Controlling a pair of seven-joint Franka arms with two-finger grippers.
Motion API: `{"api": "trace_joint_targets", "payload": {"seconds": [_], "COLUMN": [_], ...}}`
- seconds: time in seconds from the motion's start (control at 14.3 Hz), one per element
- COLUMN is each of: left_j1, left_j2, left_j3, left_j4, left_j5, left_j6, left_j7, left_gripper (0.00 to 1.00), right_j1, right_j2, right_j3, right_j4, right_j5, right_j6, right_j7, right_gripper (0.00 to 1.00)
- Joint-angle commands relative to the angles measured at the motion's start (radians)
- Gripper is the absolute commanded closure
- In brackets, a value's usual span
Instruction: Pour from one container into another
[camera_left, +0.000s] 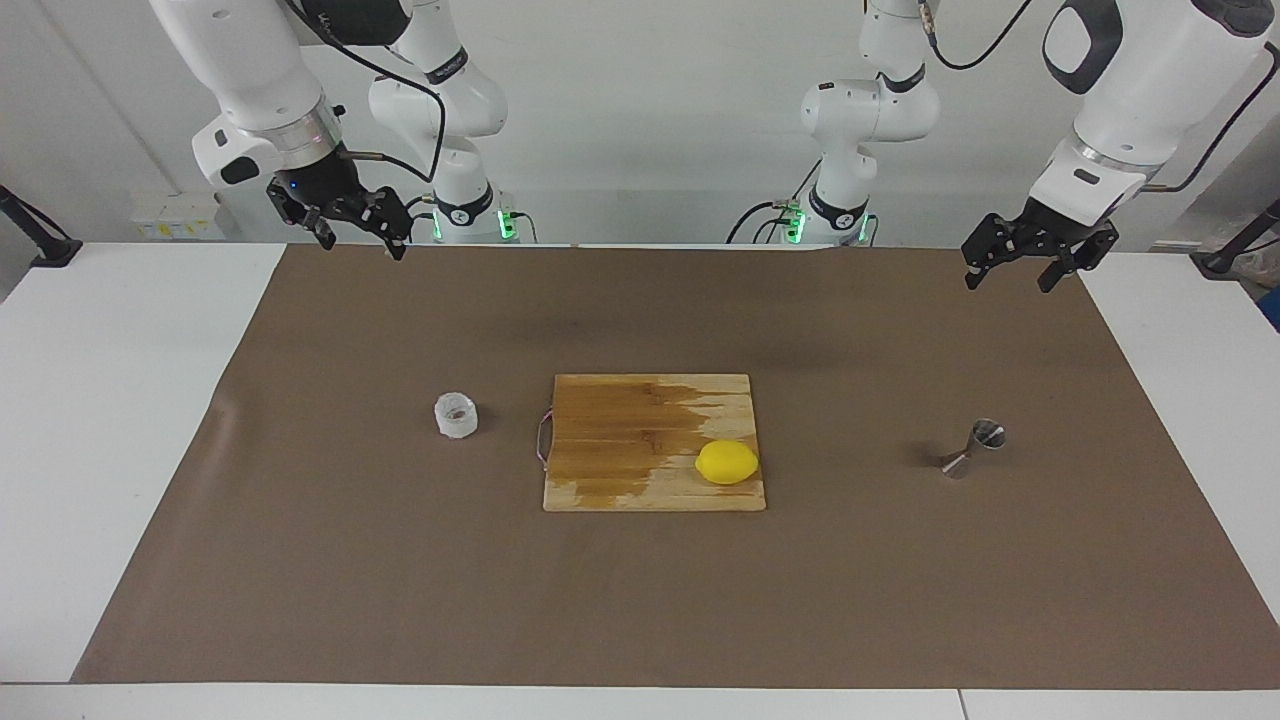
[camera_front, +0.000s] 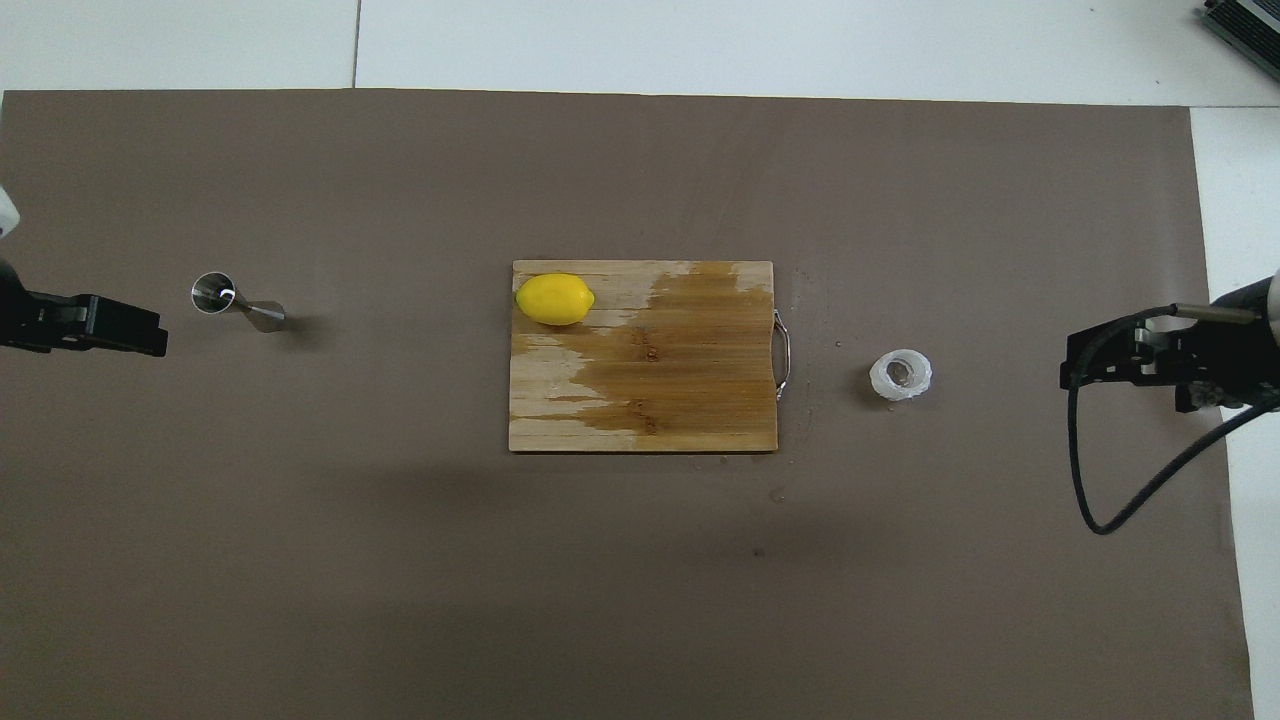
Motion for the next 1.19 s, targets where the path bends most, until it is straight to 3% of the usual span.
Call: {"api": "trace_joint_targets", "payload": {"seconds": [0.0, 1.12], "left_j1": [0.005, 0.006], "left_j2": [-0.034, -0.017], "left_j3": [-0.003, -0.003], "left_j4": [-0.035, -0.017], "left_j5": [0.013, 0.007], "left_j6": [-0.010, 0.010], "left_j7": [0.015, -0.007], "left_gripper": [0.00, 0.00], "right_j1": [-0.014, -0.015], "right_j2": [0.000, 0.000], "right_j3": [0.005, 0.005], "right_j4": [0.007, 0.007], "right_j5": [0.028, 0.028], "right_j6": [0.003, 0.001], "right_j7": [-0.022, -0.022], "right_gripper": [0.00, 0.00]}}
